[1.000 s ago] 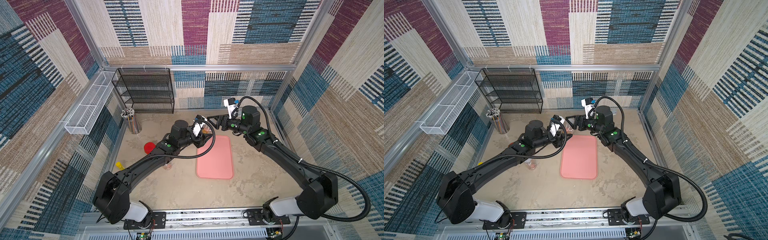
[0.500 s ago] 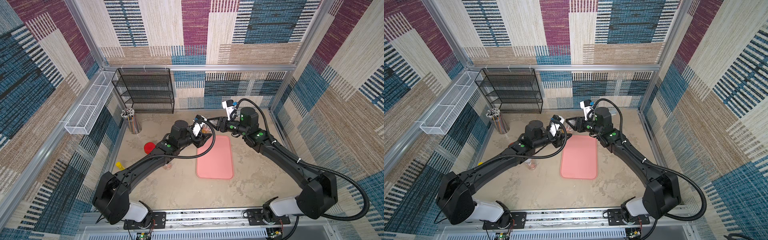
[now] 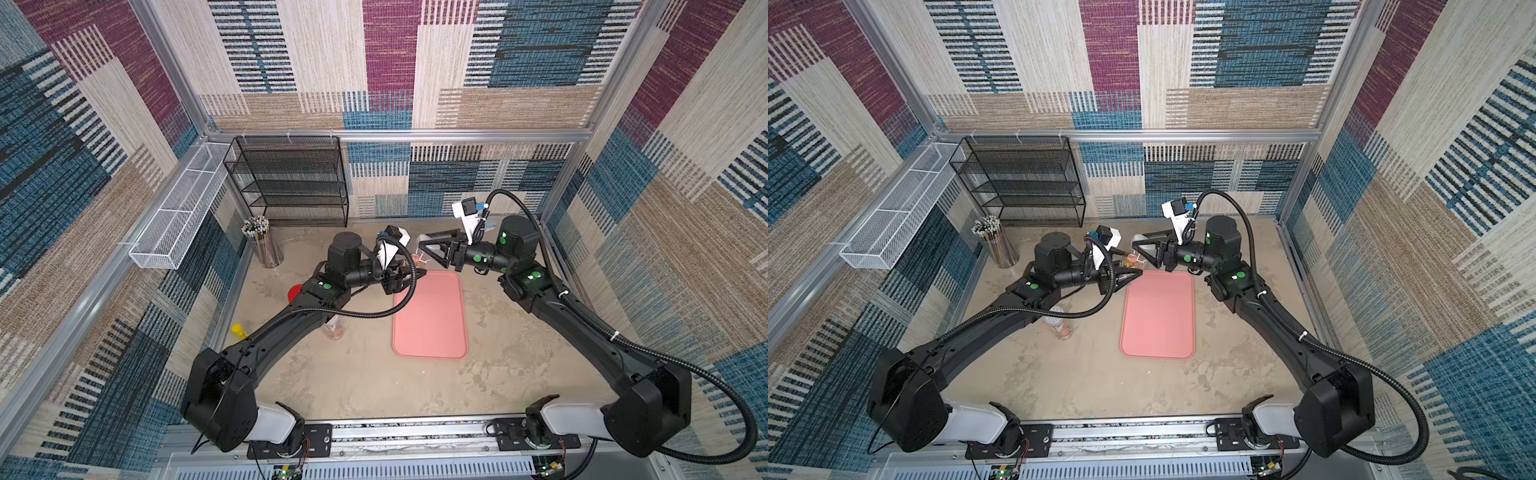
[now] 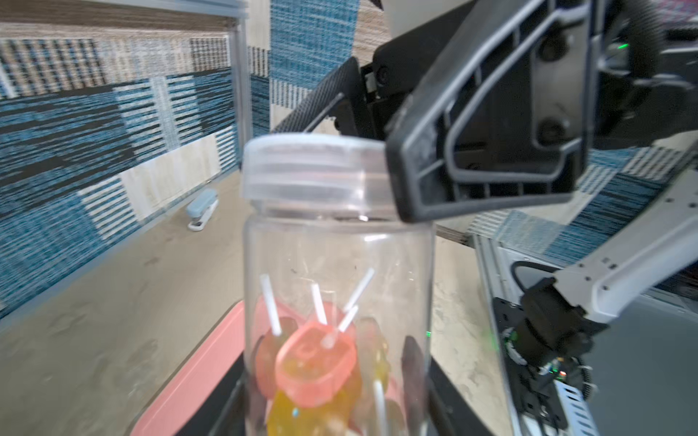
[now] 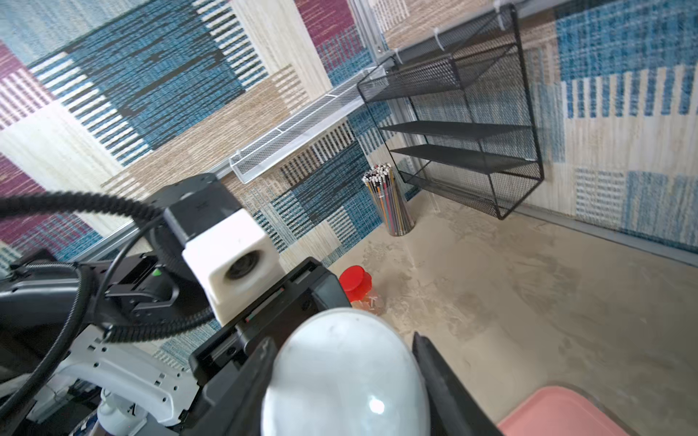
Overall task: Pour the candies out of the jar
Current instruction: Unscrew the lid from the jar.
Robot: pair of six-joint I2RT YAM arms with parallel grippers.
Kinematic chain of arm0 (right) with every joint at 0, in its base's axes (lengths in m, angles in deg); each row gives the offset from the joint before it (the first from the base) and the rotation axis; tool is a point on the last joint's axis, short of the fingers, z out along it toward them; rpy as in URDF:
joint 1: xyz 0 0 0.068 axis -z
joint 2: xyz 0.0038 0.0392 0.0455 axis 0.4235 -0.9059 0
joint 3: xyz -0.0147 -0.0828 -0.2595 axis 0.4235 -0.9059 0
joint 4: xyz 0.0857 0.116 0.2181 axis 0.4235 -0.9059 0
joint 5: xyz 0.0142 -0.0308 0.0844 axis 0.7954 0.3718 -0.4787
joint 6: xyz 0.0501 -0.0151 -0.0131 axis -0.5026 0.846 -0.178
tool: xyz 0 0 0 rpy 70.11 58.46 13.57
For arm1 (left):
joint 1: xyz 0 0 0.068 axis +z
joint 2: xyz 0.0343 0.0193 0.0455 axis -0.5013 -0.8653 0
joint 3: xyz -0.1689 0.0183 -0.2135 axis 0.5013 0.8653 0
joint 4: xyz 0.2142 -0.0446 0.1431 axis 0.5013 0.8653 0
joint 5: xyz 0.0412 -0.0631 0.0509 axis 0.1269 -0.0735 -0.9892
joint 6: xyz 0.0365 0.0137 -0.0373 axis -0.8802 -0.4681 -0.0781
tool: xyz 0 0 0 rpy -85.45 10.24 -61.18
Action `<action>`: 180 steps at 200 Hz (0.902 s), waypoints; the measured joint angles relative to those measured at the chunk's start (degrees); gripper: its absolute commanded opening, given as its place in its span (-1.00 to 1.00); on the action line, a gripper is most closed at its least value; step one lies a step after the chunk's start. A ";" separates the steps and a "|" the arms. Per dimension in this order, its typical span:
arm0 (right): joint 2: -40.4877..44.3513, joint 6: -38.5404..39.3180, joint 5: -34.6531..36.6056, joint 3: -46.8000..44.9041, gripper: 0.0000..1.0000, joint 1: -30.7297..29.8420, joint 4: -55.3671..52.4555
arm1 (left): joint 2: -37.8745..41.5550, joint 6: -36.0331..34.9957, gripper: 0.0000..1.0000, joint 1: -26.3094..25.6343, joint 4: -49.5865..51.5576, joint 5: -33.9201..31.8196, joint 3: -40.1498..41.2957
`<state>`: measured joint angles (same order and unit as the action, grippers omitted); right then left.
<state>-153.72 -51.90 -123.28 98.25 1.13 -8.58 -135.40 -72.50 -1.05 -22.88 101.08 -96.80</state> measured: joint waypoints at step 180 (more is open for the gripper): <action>1.25 1.31 -0.35 3.34 0.79 2.64 -2.25 | 1.20 2.47 -1.00 0.22 0.07 0.76 1.33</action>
<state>-152.48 -50.59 -123.63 101.59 3.78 -10.83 -134.20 -70.03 -0.83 -22.81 101.85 -95.46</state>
